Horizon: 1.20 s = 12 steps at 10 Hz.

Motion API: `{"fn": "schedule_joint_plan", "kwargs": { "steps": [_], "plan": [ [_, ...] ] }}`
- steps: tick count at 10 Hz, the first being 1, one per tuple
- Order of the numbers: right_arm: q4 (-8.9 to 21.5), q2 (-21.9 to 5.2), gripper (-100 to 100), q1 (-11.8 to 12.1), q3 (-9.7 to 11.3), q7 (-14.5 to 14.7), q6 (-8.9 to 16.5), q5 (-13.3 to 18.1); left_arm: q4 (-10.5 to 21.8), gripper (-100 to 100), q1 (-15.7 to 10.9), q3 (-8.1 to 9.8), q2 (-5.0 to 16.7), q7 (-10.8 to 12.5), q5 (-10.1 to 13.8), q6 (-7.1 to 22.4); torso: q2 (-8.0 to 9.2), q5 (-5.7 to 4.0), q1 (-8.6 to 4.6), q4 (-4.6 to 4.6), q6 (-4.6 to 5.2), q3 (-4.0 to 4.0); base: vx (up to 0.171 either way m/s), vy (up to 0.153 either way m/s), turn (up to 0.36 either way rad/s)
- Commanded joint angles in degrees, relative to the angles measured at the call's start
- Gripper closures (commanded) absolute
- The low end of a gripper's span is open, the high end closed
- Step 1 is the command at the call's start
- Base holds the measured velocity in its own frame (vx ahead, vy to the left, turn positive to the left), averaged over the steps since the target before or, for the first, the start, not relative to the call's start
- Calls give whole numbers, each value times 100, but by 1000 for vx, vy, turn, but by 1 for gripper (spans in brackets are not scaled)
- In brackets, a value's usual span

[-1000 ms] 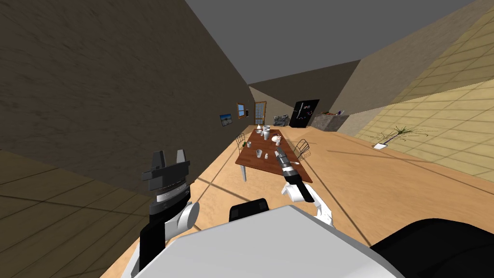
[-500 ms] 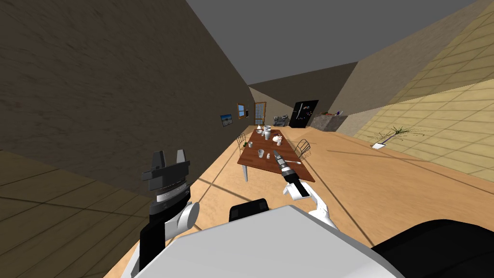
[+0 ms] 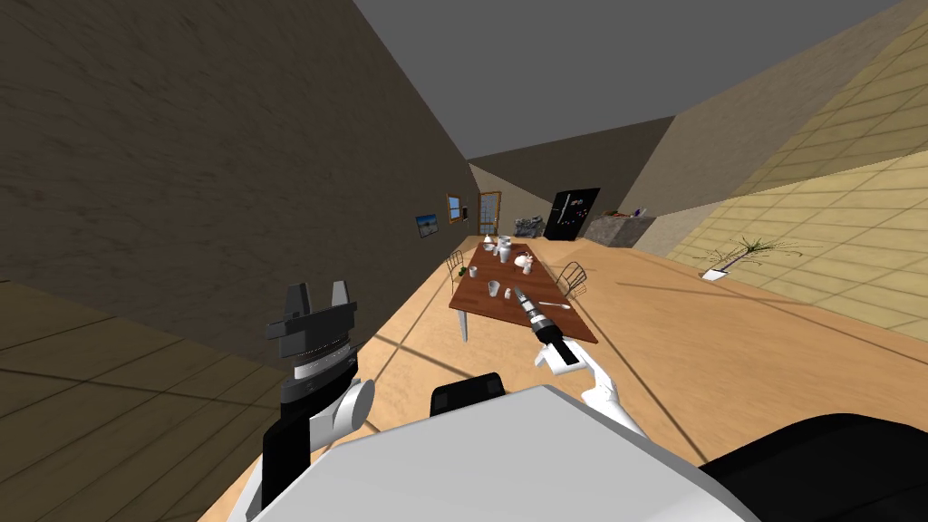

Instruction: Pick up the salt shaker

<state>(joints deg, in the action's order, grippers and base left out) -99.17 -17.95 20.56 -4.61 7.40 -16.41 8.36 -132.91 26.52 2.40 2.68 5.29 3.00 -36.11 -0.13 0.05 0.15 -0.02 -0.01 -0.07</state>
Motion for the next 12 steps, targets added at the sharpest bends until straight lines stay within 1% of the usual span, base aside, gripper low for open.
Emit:
{"fn": "schedule_joint_plan", "kwargs": {
  "steps": [1,2,5,6,8,9,10,11,12],
  "plan": [
    [286,-82,-100,-91,-2,162,87,123,0,0,0,0,0,0,0,0,0,0,0,0,0,0,25,64,23],
    [339,-82,-100,-91,-2,162,87,123,0,0,0,0,0,0,0,0,-1,1,7,0,0,0,24,55,4],
    [1002,-365,-100,-346,-20,516,407,419,0,0,0,0,0,0,0,0,-9,2,11,-2,0,-5,49,83,36],
    [1131,-365,-100,-346,-20,516,407,419,0,0,0,-1,-1,0,0,0,-14,5,22,-3,-1,-8,46,70,7],
    [1536,-548,-100,-510,-28,744,623,613,0,0,0,0,0,0,0,0,-9,1,3,-2,-1,-5,51,60,42],
    [1653,-548,-100,-510,-28,744,623,613,0,0,0,0,0,0,0,0,-14,2,8,-3,0,-8,44,51,16],
    [1786,-639,-100,-589,-32,854,731,706,0,0,0,0,0,0,0,0,-8,2,4,-2,1,-5,45,42,39],
    [1909,-639,-100,-589,-32,854,731,706,0,0,0,0,0,0,0,0,-8,1,-1,-2,0,-5,31,32,19],
    [2059,-731,-100,-667,-34,961,837,798,0,0,0,0,0,0,0,0,-3,0,-4,-1,2,-2,33,38,35]
  ]
}}
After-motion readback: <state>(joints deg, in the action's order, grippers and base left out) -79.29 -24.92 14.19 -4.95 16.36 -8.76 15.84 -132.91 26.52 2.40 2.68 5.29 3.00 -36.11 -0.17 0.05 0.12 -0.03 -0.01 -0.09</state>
